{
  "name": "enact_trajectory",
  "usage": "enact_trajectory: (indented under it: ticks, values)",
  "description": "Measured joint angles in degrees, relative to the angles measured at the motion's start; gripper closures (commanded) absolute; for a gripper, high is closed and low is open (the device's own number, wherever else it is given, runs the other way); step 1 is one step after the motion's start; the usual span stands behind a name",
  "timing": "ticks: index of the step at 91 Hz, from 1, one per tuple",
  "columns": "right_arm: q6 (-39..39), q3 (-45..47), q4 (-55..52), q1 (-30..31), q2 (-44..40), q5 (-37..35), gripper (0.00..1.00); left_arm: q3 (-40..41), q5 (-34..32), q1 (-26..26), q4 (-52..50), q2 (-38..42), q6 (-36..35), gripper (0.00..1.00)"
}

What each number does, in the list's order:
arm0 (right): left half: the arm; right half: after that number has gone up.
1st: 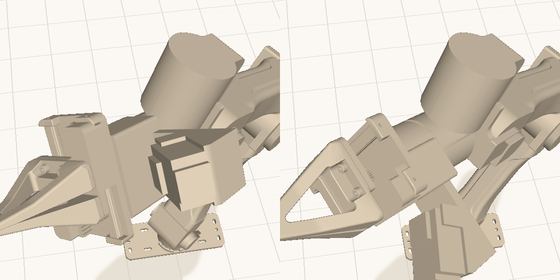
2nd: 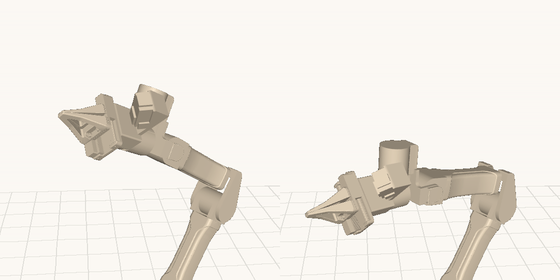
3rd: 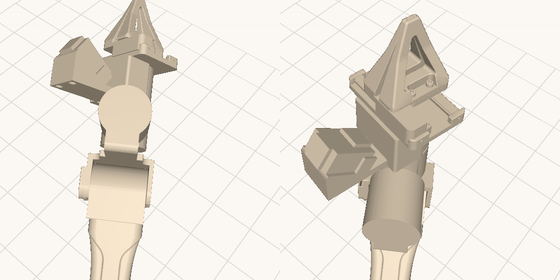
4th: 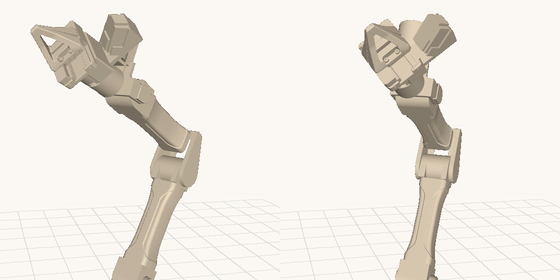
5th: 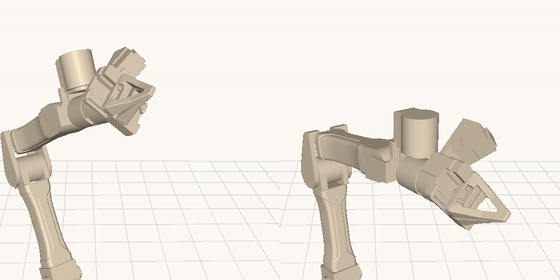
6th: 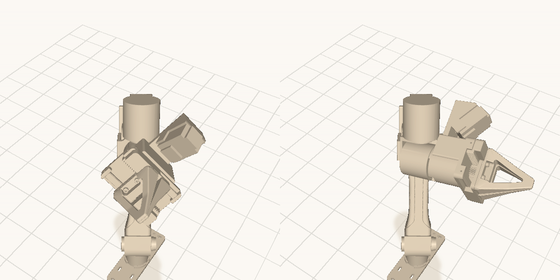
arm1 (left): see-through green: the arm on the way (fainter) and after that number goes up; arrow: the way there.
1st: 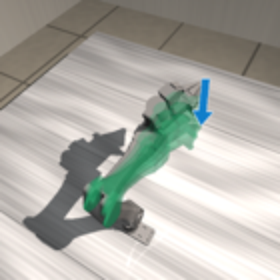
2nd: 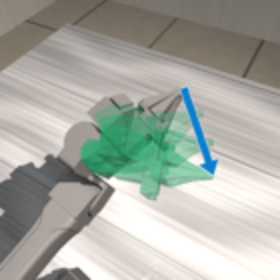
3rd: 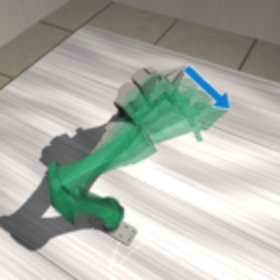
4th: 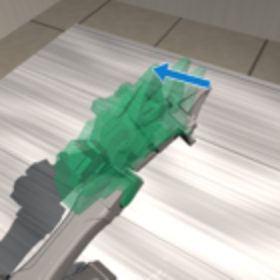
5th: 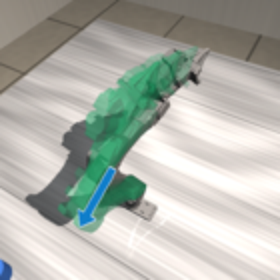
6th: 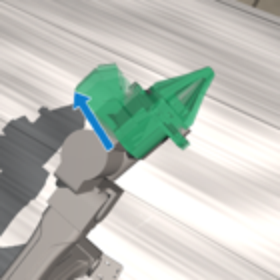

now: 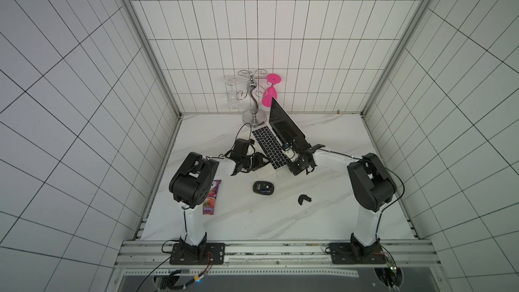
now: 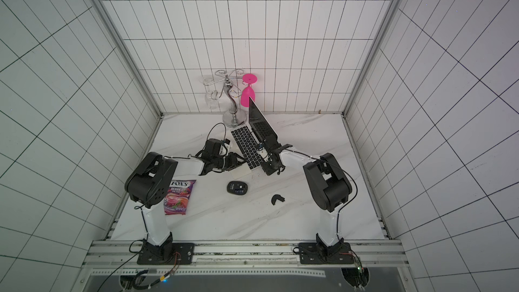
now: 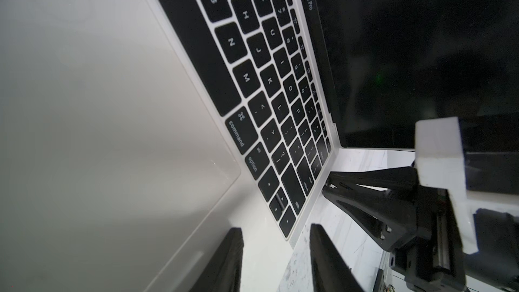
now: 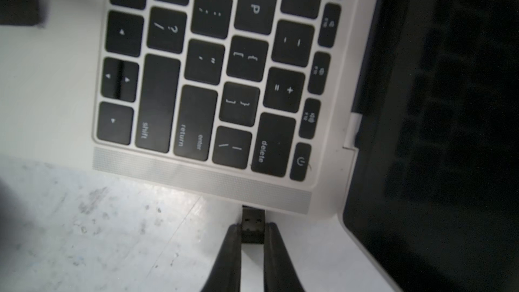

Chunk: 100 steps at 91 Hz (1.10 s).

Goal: Insert the wireless mouse receiver into the laptop
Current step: Insert the USB plug into the USB port.

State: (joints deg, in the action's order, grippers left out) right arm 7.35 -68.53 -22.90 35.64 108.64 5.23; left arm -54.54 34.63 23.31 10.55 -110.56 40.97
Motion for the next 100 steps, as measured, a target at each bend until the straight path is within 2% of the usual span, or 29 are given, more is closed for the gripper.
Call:
enact_trajectory:
  ticks: [100]
  values:
    - [-3.0,9.7,12.8,1.6,-4.2,-1.5,0.85,-0.4,0.7,0.0,1.0,-0.9,0.0,0.6]
